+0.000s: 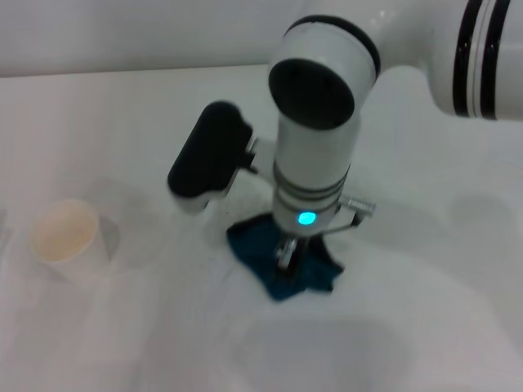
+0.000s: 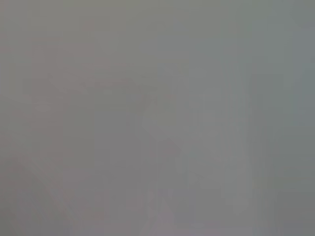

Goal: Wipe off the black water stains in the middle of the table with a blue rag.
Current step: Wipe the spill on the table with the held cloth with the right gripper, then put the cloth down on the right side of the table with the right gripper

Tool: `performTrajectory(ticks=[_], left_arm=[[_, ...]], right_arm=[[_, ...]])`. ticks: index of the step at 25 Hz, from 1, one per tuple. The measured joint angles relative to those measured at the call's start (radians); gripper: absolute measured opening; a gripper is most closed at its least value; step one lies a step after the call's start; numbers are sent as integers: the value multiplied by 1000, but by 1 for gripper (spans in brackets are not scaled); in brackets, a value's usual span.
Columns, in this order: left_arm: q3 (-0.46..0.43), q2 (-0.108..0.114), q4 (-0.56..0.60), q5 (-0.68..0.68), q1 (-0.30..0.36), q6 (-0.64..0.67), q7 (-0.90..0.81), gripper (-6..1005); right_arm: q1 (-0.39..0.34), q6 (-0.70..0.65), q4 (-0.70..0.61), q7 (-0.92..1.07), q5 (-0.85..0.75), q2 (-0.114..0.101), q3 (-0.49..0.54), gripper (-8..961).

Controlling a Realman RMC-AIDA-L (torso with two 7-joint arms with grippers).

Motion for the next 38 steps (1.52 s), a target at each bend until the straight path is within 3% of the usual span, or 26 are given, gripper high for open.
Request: performTrajectory(ticks=[8, 13, 16, 29, 38], left_arm=[[0, -2, 0, 0, 2, 7, 0, 885], [-2, -2, 0, 0, 2, 7, 0, 885], [-4, -2, 0, -2, 4, 7, 0, 885], [-8, 4, -13, -7, -11, 4, 0, 885], [-10, 5, -27, -25, -18, -1, 0, 884]], right_arm=[[9, 42, -190, 66, 51, 2, -50, 104], [17, 46, -199, 67, 75, 1, -76, 98], [-1, 69, -185, 68, 26, 1, -36, 98], [-275, 347, -344, -14, -406, -5, 395, 99], [-405, 412, -352, -139, -586, -12, 689, 99]])
